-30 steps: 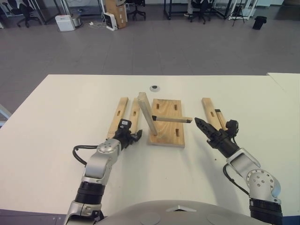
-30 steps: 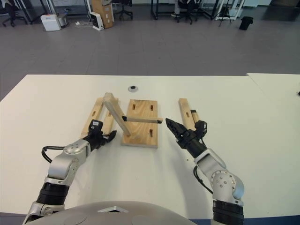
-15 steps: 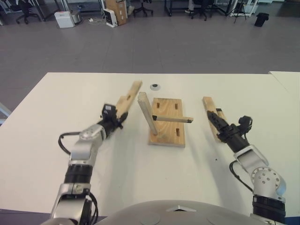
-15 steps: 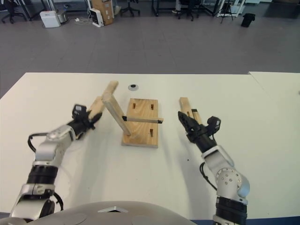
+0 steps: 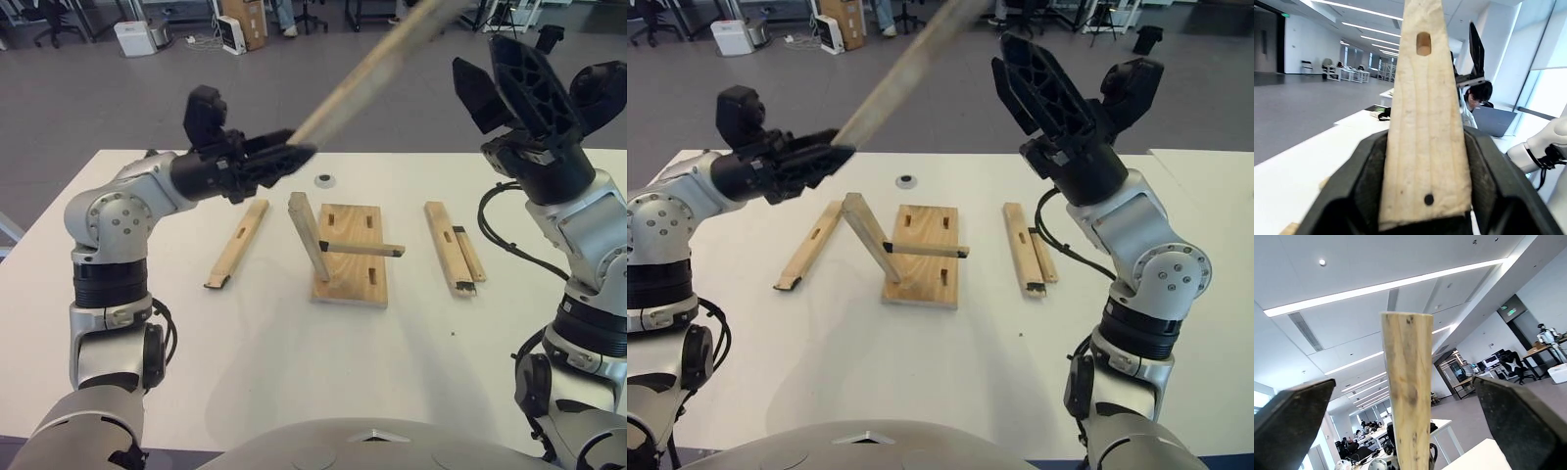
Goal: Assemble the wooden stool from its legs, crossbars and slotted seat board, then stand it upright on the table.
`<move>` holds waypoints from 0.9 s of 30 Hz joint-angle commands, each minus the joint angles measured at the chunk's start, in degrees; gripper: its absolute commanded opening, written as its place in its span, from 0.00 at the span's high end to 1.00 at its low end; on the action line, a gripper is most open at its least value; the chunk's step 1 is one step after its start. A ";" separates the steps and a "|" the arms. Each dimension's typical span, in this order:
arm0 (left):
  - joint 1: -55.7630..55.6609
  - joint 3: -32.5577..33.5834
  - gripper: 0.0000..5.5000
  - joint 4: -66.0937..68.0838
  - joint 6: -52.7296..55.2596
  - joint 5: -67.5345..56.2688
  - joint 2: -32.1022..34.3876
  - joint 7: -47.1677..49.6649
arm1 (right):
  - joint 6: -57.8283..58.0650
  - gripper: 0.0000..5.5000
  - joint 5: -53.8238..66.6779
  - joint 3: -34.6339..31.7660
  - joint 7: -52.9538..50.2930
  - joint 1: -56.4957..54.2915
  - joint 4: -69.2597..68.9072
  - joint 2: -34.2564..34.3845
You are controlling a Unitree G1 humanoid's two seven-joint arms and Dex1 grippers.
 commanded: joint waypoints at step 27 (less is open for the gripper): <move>-1.52 9.33 0.45 13.34 -10.98 2.81 2.05 3.53 | -8.87 0.62 -20.30 -1.91 7.51 -1.65 9.90 -13.15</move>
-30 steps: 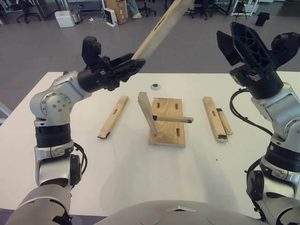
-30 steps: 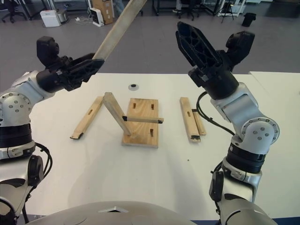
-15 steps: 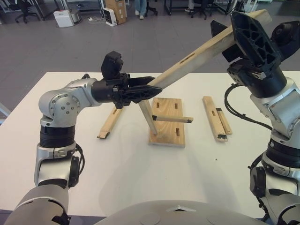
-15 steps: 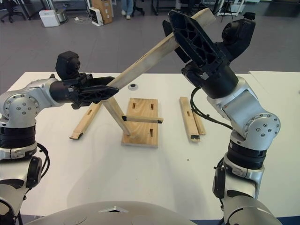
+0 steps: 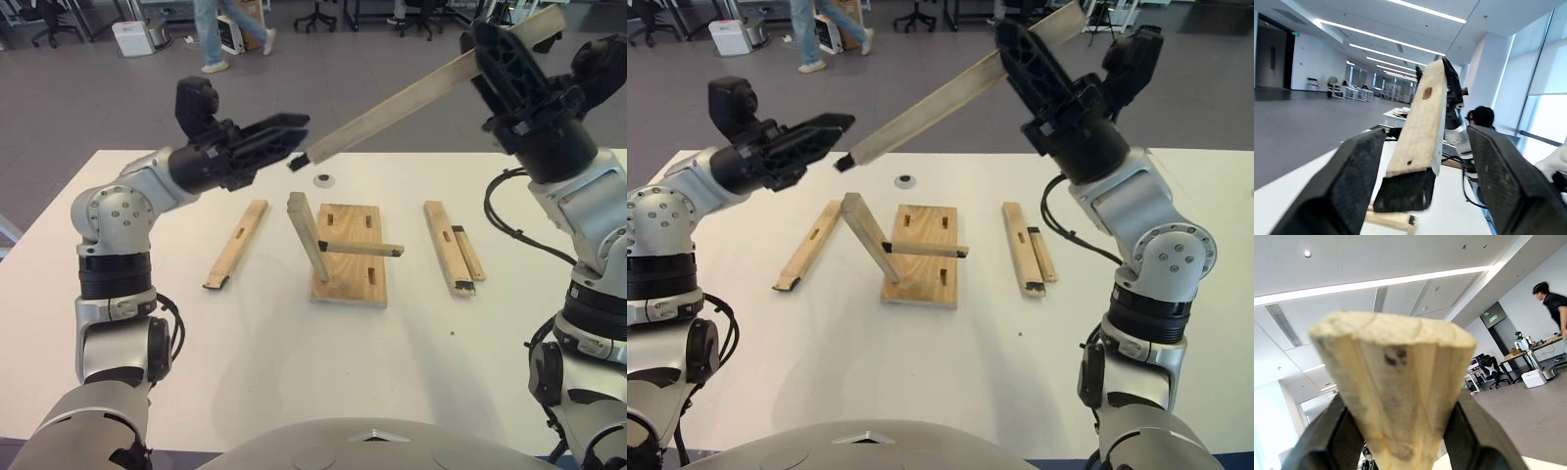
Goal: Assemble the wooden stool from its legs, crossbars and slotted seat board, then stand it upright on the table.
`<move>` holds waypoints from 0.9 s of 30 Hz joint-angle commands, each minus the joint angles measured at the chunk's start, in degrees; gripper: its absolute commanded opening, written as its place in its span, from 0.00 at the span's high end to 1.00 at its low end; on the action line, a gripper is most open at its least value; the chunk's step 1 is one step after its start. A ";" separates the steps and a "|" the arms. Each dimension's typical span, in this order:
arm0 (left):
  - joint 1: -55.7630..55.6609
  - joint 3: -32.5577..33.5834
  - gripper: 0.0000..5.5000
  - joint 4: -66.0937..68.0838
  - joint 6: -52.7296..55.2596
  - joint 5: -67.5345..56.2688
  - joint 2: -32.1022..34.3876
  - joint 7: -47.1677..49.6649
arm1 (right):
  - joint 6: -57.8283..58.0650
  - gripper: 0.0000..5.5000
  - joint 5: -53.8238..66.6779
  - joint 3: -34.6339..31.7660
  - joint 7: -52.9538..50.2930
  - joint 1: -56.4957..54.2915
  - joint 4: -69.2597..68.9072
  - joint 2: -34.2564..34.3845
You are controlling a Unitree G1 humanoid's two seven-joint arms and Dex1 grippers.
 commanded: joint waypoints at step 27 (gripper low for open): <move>16.68 -13.23 0.45 -14.29 -9.90 21.71 -1.72 20.86 | -20.77 0.62 -44.13 5.27 51.78 30.49 6.04 -2.62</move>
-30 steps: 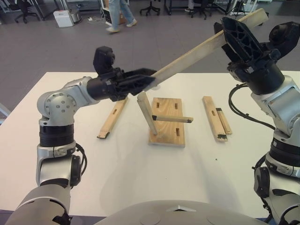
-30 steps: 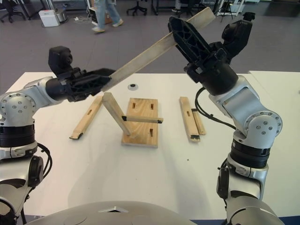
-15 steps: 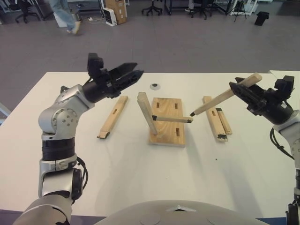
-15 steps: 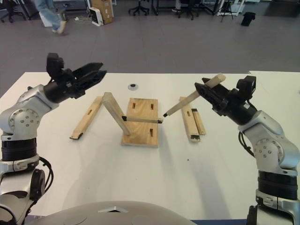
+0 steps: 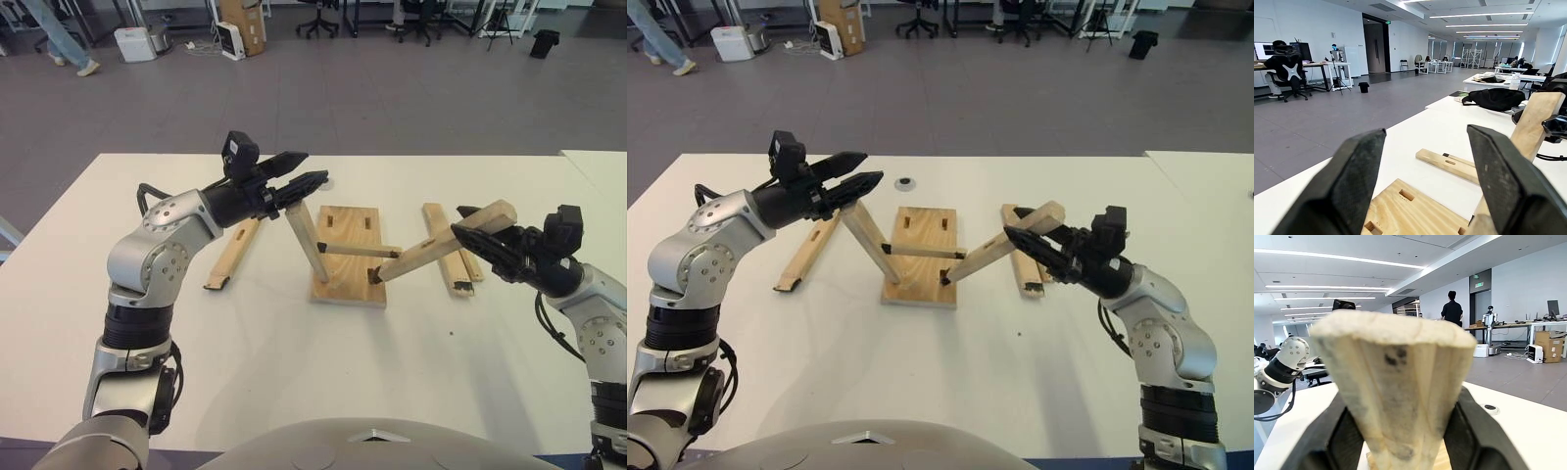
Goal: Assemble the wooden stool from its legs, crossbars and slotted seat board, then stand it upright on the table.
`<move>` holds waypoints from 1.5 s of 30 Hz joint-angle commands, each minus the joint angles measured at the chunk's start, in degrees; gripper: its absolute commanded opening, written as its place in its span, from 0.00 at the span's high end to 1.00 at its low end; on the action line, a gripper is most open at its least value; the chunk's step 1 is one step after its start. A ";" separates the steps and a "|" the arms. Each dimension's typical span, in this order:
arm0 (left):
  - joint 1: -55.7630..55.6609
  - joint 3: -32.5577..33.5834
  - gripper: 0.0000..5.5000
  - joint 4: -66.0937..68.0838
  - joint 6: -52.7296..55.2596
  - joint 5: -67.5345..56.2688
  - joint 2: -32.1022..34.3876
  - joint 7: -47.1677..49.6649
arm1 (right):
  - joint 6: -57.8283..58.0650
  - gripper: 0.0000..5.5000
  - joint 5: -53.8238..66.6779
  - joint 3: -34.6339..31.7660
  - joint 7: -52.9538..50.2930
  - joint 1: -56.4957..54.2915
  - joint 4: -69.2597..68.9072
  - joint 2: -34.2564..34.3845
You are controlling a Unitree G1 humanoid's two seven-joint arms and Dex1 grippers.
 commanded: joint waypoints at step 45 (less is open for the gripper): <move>1.52 -3.59 0.45 6.75 -1.85 4.87 0.21 -0.57 | -7.51 0.63 -14.28 8.80 18.89 -19.86 27.10 -3.95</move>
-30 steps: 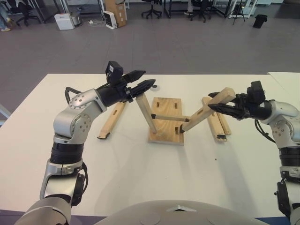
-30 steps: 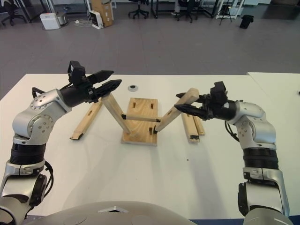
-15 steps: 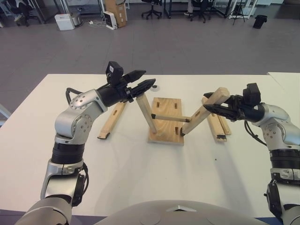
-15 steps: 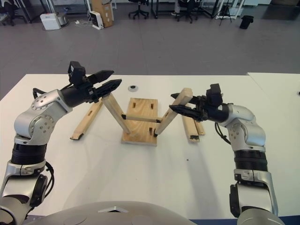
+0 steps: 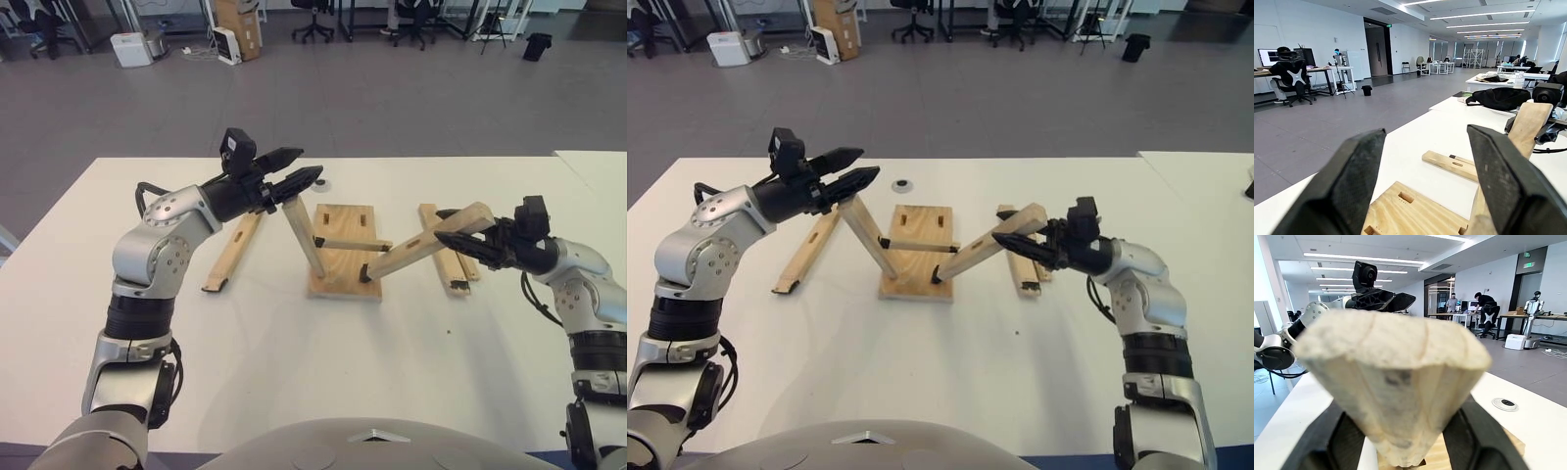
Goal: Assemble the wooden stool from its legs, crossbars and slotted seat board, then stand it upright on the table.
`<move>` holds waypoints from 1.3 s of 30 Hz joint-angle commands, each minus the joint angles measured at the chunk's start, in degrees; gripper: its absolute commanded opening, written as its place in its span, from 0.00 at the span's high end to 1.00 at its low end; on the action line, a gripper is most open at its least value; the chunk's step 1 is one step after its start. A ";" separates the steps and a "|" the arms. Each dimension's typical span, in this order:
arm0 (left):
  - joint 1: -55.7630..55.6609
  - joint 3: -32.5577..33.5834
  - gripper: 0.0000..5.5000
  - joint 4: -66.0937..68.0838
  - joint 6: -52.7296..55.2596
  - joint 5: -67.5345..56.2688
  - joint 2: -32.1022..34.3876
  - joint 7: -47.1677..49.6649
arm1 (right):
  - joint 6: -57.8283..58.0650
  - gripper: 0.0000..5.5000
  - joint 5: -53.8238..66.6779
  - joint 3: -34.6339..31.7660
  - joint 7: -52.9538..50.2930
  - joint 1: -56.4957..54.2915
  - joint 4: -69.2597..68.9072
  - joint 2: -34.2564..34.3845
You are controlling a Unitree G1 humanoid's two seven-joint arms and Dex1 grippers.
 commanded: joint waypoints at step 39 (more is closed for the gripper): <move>4.80 -3.07 0.45 2.06 0.55 3.48 -1.35 1.89 | -6.68 0.63 -5.94 2.75 2.58 -9.76 8.39 6.56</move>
